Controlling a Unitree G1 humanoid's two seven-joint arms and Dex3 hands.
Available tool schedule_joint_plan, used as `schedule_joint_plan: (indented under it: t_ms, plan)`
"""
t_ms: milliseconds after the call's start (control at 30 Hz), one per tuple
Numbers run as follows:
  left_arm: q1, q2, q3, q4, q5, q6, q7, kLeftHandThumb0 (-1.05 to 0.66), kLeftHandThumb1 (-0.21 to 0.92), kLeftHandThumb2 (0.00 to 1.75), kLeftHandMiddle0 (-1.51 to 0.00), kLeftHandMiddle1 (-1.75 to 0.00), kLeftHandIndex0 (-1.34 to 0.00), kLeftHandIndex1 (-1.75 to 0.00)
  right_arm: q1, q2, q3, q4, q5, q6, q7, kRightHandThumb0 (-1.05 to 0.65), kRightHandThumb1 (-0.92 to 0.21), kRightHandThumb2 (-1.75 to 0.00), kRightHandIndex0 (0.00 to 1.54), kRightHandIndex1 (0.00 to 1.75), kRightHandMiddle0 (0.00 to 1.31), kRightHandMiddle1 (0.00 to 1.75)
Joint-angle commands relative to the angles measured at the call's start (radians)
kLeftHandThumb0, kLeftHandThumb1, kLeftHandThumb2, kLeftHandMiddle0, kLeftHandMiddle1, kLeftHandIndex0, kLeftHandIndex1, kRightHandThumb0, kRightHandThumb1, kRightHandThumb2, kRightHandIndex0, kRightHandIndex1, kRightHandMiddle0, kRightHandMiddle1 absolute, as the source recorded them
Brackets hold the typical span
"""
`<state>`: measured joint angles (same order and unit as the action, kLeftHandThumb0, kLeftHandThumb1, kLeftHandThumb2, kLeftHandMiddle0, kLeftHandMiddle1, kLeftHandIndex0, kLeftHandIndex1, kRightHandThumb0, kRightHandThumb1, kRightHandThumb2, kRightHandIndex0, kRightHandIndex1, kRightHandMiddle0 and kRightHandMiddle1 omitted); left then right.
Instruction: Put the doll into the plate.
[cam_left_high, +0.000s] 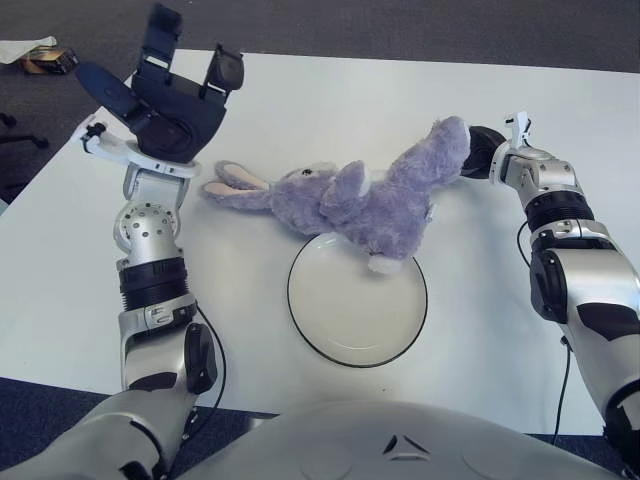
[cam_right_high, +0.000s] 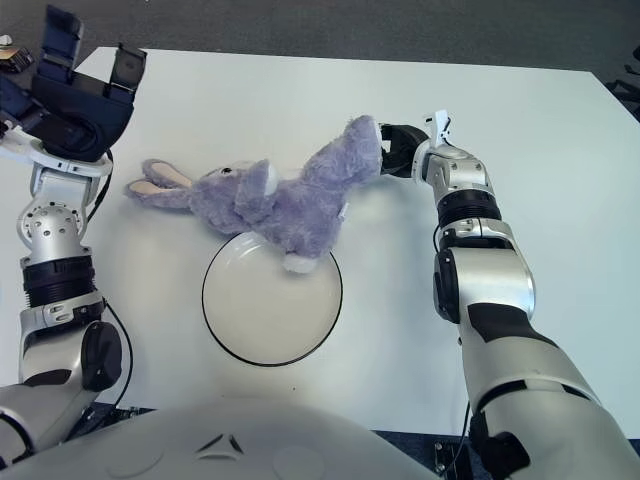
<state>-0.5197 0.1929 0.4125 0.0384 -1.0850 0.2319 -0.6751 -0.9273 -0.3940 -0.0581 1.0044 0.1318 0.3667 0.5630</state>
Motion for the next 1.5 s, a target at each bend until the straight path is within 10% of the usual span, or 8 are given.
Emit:
schedule_joint_plan:
  t_ms: [0,200,500,700,967,1467]
  plan:
    - [-0.026,-0.004,0.015,-0.002,0.018,-0.022,0.021,-0.80,0.92,0.72,-0.76,-1.74,-0.37,-1.75,0.031,0.009,0.013,0.028,-0.028,0.024,-0.012,-0.01,-0.05,-1.58,0.83,1.75,0.65,1.59]
    - [-0.026,0.017,0.004,0.010,0.102,-0.048,0.067,-0.80,0.92,0.76,-0.77,-1.75,-0.40,-1.75,0.033,0.011,0.011,0.023,-0.024,0.029,-0.017,-0.01,-0.05,-1.58,0.83,1.75,0.65,1.59]
    - [0.069,0.237,-0.192,-0.057,0.885,-0.365,0.220,-0.79,0.88,0.69,-0.25,-1.60,-0.02,-1.49,0.034,0.009,0.012,0.026,-0.025,0.023,-0.015,-0.01,-0.04,-1.59,0.84,1.75,0.66,1.59]
    - [0.102,0.314,-0.266,-0.074,1.095,-0.483,0.206,-0.81,0.70,0.75,-0.10,-1.64,0.00,-1.31,0.037,0.007,0.023,0.024,-0.035,0.014,-0.008,-0.01,-0.03,-1.60,0.85,1.75,0.67,1.59]
    - [0.094,0.349,-0.302,-0.041,1.189,-0.610,0.191,-1.02,0.69,0.56,0.00,-1.55,0.00,-1.09,0.034,0.009,0.021,0.026,-0.033,0.023,-0.015,-0.01,-0.03,-1.60,0.84,1.75,0.66,1.59]
    - [0.124,0.428,-0.362,-0.123,1.185,-0.583,0.102,-0.98,0.70,0.44,0.00,-0.76,0.00,-0.63,0.036,0.010,0.014,0.018,-0.021,0.034,-0.017,-0.01,-0.03,-1.60,0.85,1.75,0.67,1.59]
